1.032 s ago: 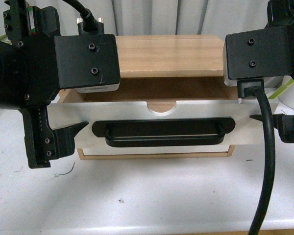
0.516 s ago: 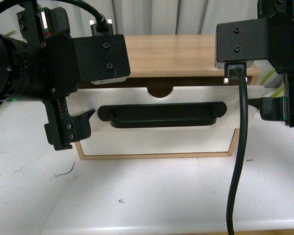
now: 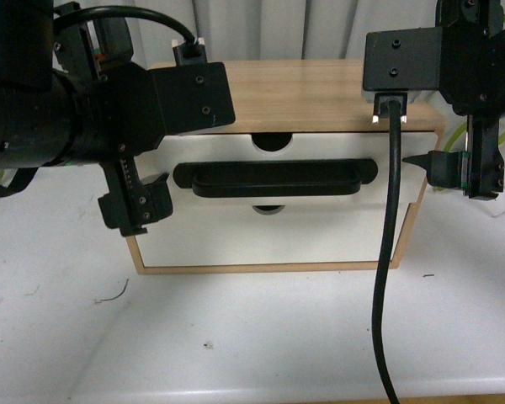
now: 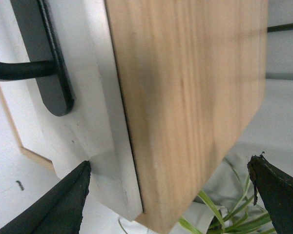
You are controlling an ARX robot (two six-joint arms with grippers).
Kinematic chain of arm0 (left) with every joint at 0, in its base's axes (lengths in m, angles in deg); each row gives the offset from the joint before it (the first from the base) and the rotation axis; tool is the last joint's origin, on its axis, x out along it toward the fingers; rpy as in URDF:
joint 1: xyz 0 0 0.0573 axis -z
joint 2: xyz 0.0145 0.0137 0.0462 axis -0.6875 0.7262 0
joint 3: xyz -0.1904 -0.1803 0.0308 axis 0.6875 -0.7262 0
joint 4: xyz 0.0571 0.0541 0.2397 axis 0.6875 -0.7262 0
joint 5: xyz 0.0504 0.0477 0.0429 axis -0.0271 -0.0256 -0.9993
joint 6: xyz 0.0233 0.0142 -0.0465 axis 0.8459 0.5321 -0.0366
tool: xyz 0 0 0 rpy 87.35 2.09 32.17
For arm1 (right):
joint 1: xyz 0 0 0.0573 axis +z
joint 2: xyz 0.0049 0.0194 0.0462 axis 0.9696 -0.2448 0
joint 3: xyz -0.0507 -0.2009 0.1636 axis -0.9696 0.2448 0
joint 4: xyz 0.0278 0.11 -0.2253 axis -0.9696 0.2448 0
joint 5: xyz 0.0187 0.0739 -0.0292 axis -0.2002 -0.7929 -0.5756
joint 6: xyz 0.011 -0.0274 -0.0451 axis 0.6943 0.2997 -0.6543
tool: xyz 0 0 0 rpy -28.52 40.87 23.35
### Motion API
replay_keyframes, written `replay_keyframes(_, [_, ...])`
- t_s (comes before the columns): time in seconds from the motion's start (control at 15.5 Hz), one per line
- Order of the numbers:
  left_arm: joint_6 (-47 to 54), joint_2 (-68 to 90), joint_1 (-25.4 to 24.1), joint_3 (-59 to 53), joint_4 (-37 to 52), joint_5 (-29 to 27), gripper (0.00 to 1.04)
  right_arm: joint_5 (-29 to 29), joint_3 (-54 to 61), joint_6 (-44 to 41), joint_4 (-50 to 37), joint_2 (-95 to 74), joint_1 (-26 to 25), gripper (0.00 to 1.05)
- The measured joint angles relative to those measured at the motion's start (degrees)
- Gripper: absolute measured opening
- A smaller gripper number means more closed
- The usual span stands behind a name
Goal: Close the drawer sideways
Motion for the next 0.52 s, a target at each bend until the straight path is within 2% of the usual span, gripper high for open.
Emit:
replay_keyframes(0.26, [0.09,1.92,0.28,0.98,2.73,-2.34,0.98,0.66,-1.36,0.68,-0.9,-0.33,-0.5,0.98])
replay_keyframes(0.52, [-0.9,1.4,0.42,1.01,1.53,-2.49,0.98,0.63,-1.36,2.64,-0.48,-0.26,-0.5,0.98])
